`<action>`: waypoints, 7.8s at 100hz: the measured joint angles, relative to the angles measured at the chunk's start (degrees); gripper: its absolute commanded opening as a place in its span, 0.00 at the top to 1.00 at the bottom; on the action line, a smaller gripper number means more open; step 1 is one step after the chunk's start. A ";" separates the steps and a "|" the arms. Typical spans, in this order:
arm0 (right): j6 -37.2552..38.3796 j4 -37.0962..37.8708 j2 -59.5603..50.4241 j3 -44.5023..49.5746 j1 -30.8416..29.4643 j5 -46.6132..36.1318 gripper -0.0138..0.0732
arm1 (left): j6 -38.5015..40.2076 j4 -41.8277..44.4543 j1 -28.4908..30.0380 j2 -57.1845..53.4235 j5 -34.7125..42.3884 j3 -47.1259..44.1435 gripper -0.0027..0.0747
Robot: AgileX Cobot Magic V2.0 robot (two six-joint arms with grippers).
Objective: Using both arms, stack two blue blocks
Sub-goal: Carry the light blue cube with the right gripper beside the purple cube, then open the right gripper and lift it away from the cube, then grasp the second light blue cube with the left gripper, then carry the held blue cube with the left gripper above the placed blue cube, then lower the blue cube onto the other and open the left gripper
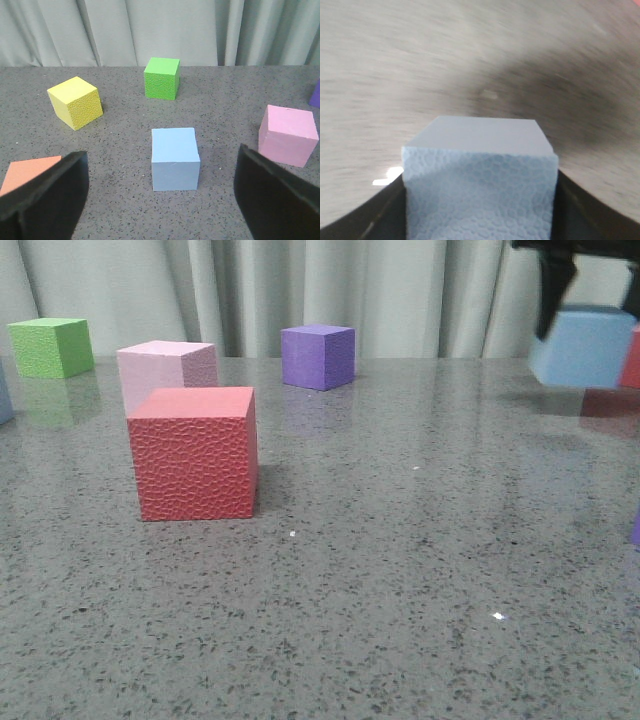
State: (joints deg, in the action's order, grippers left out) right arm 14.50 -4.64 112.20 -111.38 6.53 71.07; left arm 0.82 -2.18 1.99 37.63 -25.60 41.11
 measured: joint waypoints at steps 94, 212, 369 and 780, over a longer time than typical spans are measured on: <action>6.52 0.91 9.63 -8.66 25.65 0.51 0.51 | 0.00 0.00 0.00 0.00 0.00 0.00 0.24; 4.27 0.57 -2.34 -7.60 26.03 0.51 0.22 | 0.00 0.00 0.00 0.00 0.00 0.00 0.24; 4.00 4.15 -75.27 66.25 26.12 -37.07 0.22 | 0.00 -3.80 0.00 57.70 -30.93 45.71 0.24; 4.00 4.95 -75.27 66.25 26.12 -37.40 0.22 | 36.35 -4.96 -34.28 73.49 -40.69 75.41 0.45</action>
State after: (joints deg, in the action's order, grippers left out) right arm 18.50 0.31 36.92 -45.13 32.65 33.67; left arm 37.17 -7.14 -32.29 111.12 -66.29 116.52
